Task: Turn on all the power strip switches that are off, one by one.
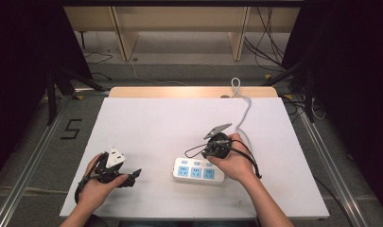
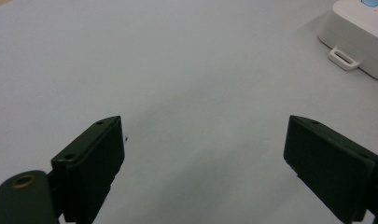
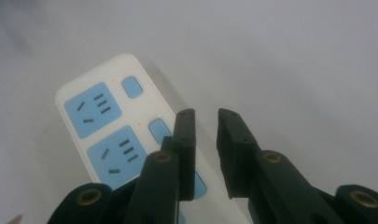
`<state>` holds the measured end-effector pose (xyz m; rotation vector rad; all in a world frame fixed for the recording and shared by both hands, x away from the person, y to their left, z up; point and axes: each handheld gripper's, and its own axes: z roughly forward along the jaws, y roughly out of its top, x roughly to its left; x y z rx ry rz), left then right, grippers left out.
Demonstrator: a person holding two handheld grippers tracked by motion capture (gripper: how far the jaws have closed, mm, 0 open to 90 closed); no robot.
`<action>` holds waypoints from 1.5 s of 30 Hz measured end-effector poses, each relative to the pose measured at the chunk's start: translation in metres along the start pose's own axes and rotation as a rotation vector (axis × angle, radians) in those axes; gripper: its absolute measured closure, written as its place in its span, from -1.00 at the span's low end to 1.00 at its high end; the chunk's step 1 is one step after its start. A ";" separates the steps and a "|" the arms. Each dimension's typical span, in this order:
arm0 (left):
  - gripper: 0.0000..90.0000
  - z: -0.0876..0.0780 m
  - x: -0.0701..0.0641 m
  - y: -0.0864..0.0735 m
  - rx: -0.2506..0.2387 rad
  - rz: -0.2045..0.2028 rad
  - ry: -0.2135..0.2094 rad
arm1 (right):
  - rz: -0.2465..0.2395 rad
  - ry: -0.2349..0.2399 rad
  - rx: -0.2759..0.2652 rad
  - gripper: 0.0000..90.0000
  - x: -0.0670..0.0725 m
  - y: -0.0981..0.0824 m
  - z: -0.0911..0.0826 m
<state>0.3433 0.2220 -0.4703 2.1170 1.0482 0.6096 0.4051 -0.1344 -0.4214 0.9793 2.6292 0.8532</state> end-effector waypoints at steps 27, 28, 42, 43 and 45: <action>-0.73 0.001 0.002 -0.001 0.007 -0.020 0.003 | 0.158 -0.108 -0.172 0.22 -0.043 -0.081 -0.033; -0.73 0.001 0.002 -0.001 0.006 -0.021 0.004 | 0.160 -0.113 -0.177 0.21 -0.044 -0.083 -0.034; -0.74 0.002 0.003 -0.002 0.014 -0.019 0.001 | 0.198 -0.152 -0.250 0.15 -0.045 -0.103 -0.038; -0.74 0.002 0.003 -0.002 0.014 -0.019 0.000 | 0.201 -0.152 -0.253 0.15 -0.045 -0.103 -0.039; -0.74 0.002 0.003 -0.002 0.013 -0.019 0.000 | 0.202 -0.157 -0.260 0.15 -0.045 -0.103 -0.039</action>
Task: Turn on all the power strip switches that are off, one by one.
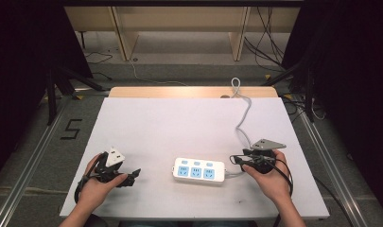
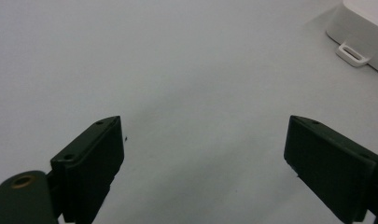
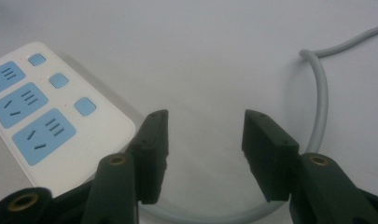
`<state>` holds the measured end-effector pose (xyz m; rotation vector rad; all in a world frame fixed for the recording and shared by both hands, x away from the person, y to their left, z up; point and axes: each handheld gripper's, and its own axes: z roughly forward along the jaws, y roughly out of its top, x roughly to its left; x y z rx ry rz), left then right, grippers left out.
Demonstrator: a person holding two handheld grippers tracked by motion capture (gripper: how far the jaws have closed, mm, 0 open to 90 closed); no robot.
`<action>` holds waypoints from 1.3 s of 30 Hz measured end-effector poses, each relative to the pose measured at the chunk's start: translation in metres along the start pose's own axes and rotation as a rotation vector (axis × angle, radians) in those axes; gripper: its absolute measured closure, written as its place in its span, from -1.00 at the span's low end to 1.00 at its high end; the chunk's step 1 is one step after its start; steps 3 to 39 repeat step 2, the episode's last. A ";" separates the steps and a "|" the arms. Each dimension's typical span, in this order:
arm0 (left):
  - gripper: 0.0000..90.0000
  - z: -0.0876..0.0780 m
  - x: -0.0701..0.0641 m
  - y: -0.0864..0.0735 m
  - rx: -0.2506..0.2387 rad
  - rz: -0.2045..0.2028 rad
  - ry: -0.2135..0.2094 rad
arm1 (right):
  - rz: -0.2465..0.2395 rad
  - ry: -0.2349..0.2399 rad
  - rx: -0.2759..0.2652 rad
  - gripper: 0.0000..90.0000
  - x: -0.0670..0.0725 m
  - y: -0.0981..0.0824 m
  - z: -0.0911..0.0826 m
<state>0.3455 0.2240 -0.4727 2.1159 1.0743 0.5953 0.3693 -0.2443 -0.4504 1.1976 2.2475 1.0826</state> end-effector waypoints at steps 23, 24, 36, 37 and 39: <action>-0.75 0.000 0.000 0.000 -0.001 0.000 -0.002 | -0.002 -0.002 -0.007 0.15 0.000 0.000 0.000; -0.75 0.000 0.000 0.000 -0.001 0.000 -0.002 | -0.002 -0.002 -0.007 0.15 0.000 0.000 0.000; -0.75 0.000 0.000 0.000 -0.001 0.000 -0.002 | -0.002 -0.002 -0.007 0.15 0.000 0.000 0.000; -0.75 0.000 0.000 0.000 -0.001 0.000 -0.002 | -0.002 -0.002 -0.007 0.15 0.000 0.000 0.000; -0.75 0.000 0.000 0.000 -0.001 0.000 -0.002 | -0.002 -0.002 -0.007 0.15 0.000 0.000 0.000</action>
